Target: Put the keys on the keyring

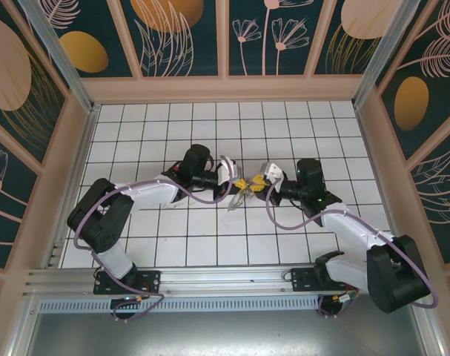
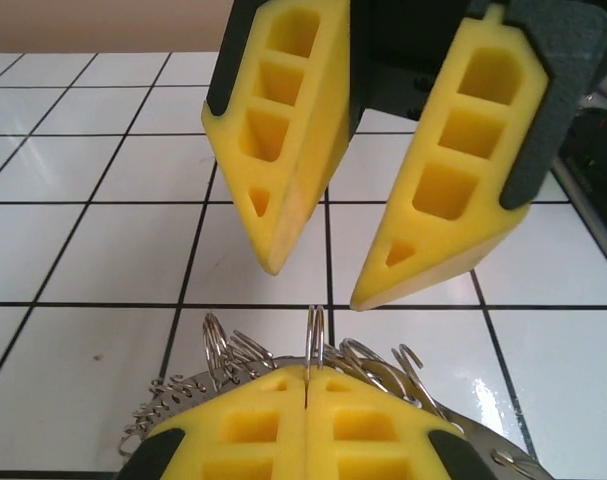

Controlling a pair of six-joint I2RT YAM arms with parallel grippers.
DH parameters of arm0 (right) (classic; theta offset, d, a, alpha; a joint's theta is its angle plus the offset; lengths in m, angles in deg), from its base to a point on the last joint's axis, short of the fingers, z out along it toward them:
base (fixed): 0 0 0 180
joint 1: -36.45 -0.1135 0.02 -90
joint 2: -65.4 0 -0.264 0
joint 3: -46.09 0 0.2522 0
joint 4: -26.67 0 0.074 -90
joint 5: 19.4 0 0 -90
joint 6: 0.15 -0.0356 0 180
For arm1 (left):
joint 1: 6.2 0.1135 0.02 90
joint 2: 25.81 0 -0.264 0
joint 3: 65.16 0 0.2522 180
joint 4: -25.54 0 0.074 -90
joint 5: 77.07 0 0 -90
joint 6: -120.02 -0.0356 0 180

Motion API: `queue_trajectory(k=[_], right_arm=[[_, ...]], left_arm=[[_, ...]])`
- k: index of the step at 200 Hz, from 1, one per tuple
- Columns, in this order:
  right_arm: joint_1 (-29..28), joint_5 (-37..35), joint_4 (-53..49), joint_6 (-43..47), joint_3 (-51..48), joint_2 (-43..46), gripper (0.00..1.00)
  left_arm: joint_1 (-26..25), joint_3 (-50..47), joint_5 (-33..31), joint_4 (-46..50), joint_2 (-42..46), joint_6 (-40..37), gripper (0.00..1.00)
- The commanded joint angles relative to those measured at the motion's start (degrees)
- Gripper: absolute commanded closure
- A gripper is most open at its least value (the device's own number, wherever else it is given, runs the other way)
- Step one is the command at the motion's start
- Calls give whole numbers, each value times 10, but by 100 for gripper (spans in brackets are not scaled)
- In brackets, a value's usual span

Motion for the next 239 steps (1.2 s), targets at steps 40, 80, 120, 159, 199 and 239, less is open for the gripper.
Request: queue_trajectory(k=[40, 80, 120, 159, 199, 239], right_arm=[[-39, -108, -133, 126, 70, -5, 71], [-48, -99, -179, 160, 105, -33, 84], [-50, -112, -179, 165, 108, -38, 96], [-42, -93, -148, 160, 91, -27, 100], [7, 46, -18, 82, 36, -3, 100], [21, 90, 134, -16, -26, -3, 100]], left_arm=[[-14, 45, -31, 75, 27, -67, 100], [-17, 49, -32, 70, 30, -61, 100], [-18, 50, -37, 77, 33, -63, 100], [-17, 38, -45, 68, 40, -58, 90], [4, 2, 0, -8, 37, 5, 78], [12, -3, 29, -46, 14, 34, 76]])
